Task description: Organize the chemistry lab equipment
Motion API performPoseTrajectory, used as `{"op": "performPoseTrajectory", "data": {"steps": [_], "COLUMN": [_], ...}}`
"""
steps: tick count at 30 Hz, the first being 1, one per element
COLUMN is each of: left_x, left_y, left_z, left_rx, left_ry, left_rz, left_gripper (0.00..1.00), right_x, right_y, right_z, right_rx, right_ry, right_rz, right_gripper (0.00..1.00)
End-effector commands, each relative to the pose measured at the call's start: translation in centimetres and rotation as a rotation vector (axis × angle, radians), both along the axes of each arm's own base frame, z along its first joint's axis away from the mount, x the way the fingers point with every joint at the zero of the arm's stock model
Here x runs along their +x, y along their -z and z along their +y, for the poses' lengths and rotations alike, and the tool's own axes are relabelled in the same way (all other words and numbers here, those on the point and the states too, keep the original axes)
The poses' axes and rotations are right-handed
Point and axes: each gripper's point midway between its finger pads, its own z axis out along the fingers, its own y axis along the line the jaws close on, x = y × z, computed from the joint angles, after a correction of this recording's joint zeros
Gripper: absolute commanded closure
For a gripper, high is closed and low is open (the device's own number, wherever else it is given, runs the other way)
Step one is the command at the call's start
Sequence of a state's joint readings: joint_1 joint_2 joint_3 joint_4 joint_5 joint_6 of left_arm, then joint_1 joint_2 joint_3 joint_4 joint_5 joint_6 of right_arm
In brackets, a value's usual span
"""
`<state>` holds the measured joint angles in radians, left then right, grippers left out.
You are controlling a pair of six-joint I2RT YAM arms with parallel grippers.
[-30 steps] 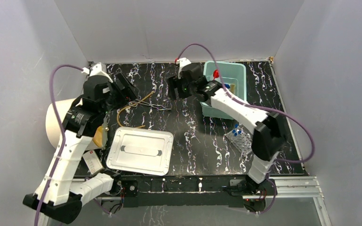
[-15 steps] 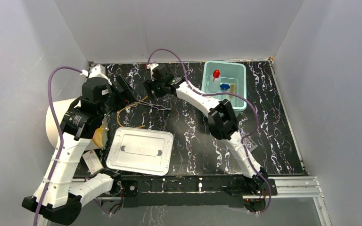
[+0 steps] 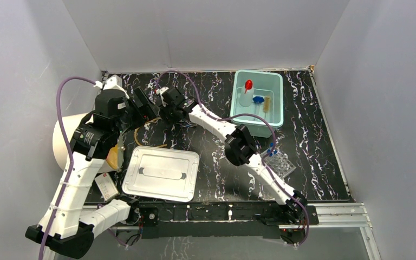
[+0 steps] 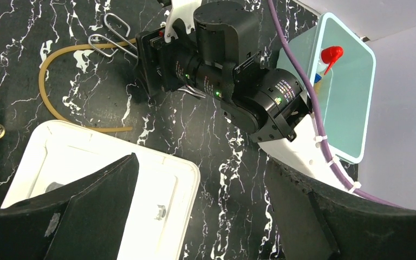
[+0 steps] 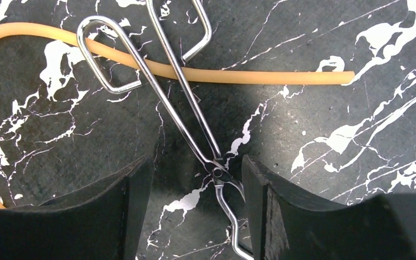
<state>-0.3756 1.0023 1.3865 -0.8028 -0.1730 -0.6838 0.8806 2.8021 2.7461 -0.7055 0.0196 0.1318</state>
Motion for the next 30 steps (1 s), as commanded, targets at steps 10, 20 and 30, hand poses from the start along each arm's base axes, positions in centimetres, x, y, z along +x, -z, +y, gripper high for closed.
{"op": "performPoseTrajectory", "data": {"steps": [10, 20, 30], "left_x": [-0.6, -0.7, -0.8], "left_y": [0.6, 1.7, 4.3], "left_z": [-0.2, -0.5, -0.8], "left_rx": [-0.003, -0.013, -0.031], "left_ry": [0.017, 0.024, 0.019], "left_rz": [0.017, 0.036, 0.089], "left_gripper": [0.13, 0.13, 0.13], "right_x": [-2.4, -3.4, -3.0], "right_y": [0.9, -0.6, -4.7], "right_z": [-2.9, -5.1, -6.0], "right_rx": [-0.158, -0.234, -0.189], "right_ry": [-0.056, -0.072, -0.051], "right_rz": [0.036, 0.035, -0.048], "right_gripper": [0.62, 0.9, 1.0]}}
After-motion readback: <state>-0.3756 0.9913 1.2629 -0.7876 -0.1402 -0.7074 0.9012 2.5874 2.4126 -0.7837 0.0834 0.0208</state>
